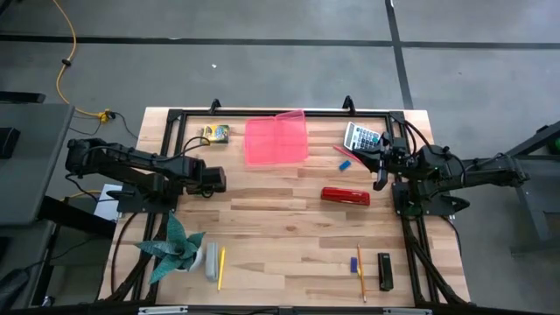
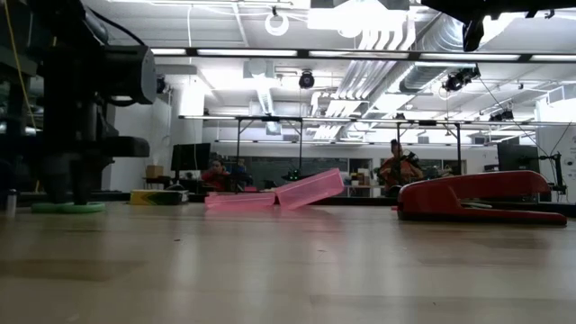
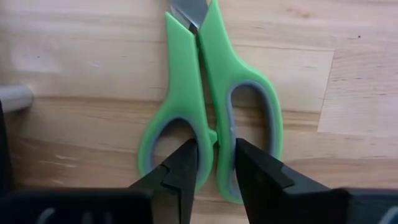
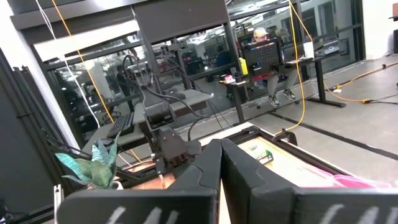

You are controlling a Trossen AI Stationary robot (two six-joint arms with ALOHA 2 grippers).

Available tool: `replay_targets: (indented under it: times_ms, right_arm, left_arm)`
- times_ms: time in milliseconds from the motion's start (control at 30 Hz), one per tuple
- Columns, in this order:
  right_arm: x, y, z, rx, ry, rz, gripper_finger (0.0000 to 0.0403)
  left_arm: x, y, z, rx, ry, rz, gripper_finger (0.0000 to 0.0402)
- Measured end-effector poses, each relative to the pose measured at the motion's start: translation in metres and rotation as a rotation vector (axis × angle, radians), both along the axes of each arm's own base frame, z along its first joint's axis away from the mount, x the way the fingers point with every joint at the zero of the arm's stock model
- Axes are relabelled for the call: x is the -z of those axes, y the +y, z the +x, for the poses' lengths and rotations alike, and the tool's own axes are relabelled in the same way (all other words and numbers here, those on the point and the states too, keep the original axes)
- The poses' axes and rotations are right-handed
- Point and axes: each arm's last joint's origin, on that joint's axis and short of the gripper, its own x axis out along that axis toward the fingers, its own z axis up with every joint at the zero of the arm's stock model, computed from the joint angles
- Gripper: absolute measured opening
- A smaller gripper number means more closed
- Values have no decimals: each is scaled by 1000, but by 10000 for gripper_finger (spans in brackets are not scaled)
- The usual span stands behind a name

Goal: Pack school essentials
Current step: Put the green scissors into the pink supply box

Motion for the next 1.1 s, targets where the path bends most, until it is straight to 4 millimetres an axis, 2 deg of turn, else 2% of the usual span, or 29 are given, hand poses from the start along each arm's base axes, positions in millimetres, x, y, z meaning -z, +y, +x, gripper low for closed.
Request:
replay_targets:
  times_ms: [200, 367, 500, 633, 800, 933, 1100]
  right_arm:
    - [0, 0, 0, 0, 0, 0, 0]
    - [0, 0, 0, 0, 0, 0, 0]
    - [0, 0, 0, 0, 0, 0, 0]
    - [0, 0, 0, 0, -1, 0, 0]
    - [0, 0, 0, 0, -1, 0, 0]
    - [0, 0, 0, -10, 0, -1, 0]
    - [-1, 2, 1, -86, -10, -10, 0]
  left_arm:
    - [-1, 0, -1, 29, 5, -1, 45]
    - [-13, 0, 0, 86, -38, 15, 41]
    - [-40, 3, 5, 151, -135, 94, 41]
    - [-76, 6, 9, 215, -278, 225, 41]
    - [-126, 9, 17, 341, -568, 519, 41]
    - [-162, 6, 24, 536, -797, 807, 41]
    - [-191, -5, 32, 726, -987, 1052, 41]
